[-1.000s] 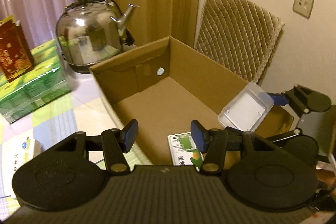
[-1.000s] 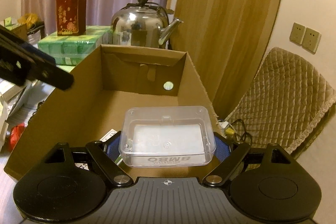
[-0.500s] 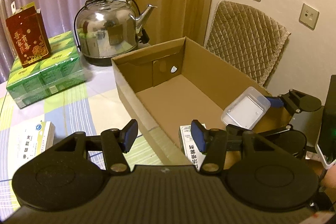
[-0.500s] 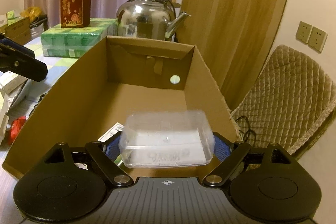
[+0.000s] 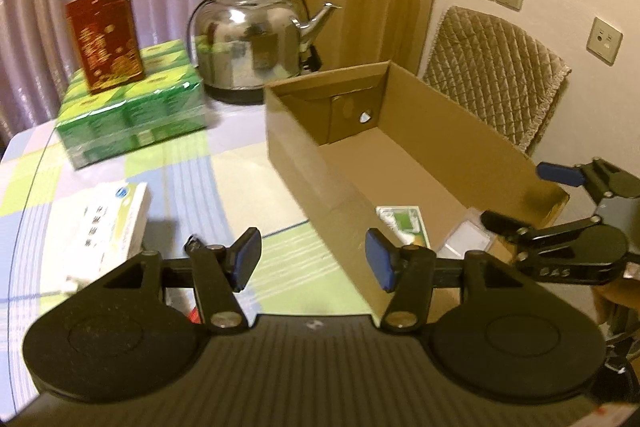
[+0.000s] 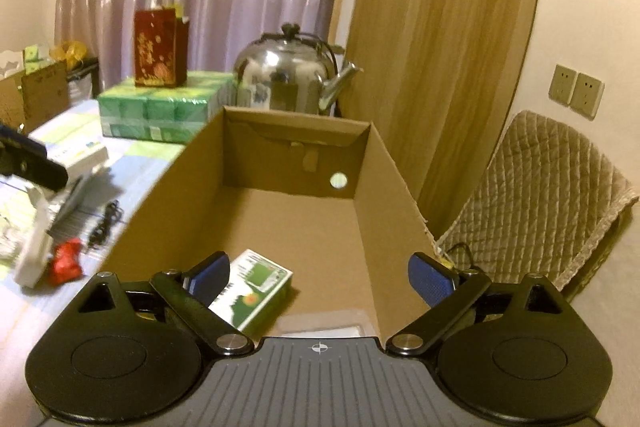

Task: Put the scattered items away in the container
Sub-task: 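Move both tools back over the table items, then grasp the white square night light with the right tool and lift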

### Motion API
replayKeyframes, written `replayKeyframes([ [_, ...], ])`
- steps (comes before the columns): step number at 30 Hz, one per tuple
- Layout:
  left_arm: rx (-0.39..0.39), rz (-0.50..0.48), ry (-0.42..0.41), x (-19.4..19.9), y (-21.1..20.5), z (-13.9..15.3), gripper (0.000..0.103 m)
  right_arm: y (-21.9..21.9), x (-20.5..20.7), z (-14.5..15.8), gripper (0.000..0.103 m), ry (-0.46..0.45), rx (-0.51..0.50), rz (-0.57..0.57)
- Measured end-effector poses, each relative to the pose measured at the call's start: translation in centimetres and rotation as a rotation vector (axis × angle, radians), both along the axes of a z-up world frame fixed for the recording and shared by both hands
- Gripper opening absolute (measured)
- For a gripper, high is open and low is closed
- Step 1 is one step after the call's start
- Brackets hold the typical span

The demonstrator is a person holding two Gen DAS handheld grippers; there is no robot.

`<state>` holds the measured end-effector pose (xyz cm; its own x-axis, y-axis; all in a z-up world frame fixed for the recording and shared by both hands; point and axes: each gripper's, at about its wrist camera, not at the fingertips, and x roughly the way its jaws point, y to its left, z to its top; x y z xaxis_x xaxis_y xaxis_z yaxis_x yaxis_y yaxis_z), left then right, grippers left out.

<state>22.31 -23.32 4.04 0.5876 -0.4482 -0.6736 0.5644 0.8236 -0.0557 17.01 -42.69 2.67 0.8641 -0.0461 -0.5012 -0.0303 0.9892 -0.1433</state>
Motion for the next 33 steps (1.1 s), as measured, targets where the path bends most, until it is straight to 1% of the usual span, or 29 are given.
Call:
replayKeyframes([
  [7,-0.005,0.068,0.010,-2.6,4.4,0.2,0.056,3.0,-2.8,2.4,0.095,-0.060,0.042,0.038],
  [10,0.005,0.106,0.011,-3.9,6.8,0.0,0.057,4.8,-3.8,3.1,0.096,-0.069,0.064,0.072],
  [14,0.005,0.167,0.027,-5.7,10.4,-0.5,0.060,7.7,-5.2,3.3,0.099,-0.070,0.072,0.132],
  [17,0.011,0.214,0.036,-6.9,13.0,-1.0,0.068,9.9,-5.7,2.9,0.100,-0.053,0.083,0.176],
  [19,0.018,0.246,0.039,-7.7,14.7,-1.3,0.075,11.2,-6.1,2.3,0.100,-0.035,0.093,0.199],
  [21,0.030,0.266,0.041,-8.4,16.0,-1.7,0.077,12.4,-6.1,1.7,0.100,-0.013,0.105,0.216],
  [23,0.044,0.286,0.042,-8.9,17.3,-2.0,0.081,13.4,-6.3,1.1,0.101,0.006,0.105,0.232],
  [24,0.051,0.296,0.043,-9.2,17.9,-2.2,0.084,13.9,-6.4,0.8,0.101,0.015,0.103,0.241],
  [28,0.066,0.328,0.053,-9.8,19.8,-3.0,0.090,15.7,-6.5,-0.4,0.101,0.049,0.081,0.279],
  [31,0.077,0.347,0.059,-10.0,20.7,-3.7,0.096,16.7,-6.9,-1.2,0.101,0.054,0.054,0.297],
  [33,0.081,0.360,0.061,-9.9,21.3,-4.3,0.097,17.4,-6.7,-1.6,0.101,0.049,0.035,0.303],
])
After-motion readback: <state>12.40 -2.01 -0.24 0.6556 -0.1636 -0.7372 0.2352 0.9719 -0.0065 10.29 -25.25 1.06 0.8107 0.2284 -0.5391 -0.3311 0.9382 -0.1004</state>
